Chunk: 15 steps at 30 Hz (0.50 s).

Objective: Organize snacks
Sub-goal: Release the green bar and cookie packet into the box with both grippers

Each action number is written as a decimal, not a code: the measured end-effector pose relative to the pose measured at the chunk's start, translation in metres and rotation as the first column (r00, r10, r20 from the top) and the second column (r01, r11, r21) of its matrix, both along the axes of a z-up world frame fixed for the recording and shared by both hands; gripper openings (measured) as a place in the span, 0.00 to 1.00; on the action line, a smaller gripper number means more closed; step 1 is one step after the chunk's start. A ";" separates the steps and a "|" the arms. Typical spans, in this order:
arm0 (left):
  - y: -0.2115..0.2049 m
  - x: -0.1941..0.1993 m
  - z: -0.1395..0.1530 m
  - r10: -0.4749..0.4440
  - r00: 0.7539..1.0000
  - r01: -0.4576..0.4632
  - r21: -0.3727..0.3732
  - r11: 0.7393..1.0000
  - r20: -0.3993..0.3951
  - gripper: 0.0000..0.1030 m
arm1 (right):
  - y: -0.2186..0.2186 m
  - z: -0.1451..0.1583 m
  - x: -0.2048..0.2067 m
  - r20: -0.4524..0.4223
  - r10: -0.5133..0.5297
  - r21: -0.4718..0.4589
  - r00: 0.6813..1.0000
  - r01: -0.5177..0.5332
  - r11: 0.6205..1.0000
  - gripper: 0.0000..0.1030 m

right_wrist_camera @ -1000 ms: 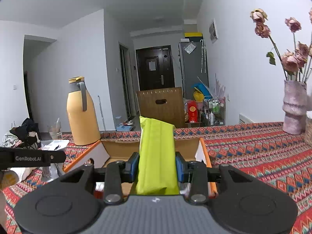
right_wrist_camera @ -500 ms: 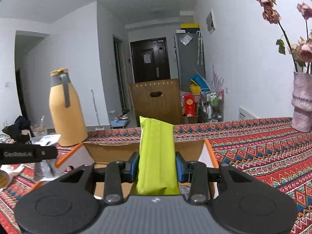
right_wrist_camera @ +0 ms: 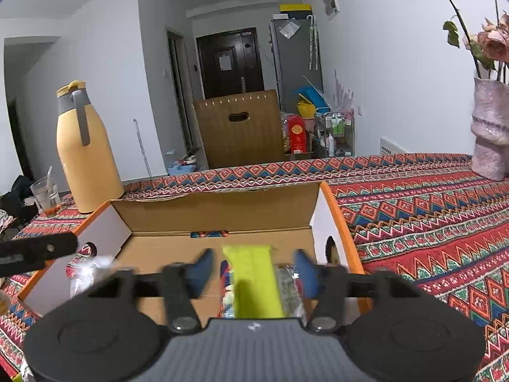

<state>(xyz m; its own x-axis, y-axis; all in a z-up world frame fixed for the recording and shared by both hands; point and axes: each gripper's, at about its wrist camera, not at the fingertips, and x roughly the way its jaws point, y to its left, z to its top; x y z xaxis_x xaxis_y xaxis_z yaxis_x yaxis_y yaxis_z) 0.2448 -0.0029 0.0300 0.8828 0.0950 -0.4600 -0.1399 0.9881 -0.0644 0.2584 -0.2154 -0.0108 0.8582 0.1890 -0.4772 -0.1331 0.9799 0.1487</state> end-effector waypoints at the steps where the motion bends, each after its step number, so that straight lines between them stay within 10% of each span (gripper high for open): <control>1: 0.001 -0.001 0.001 0.000 1.000 0.000 -0.006 1.000 -0.003 1.00 | -0.001 0.000 -0.001 0.005 -0.007 0.005 1.000 0.007 1.000 0.91; 15: 0.003 -0.012 0.019 0.017 1.000 -0.017 -0.028 0.999 0.020 1.00 | -0.009 0.017 -0.020 0.039 -0.018 0.020 0.999 0.017 1.000 1.00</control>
<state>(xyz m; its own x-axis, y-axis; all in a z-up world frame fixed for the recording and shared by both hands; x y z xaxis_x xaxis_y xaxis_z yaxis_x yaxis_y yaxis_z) 0.2324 0.0000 0.0490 0.8904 0.0975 -0.4446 -0.1550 0.9834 -0.0948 0.2387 -0.2240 0.0066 0.8795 0.1828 -0.4393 -0.1218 0.9790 0.1634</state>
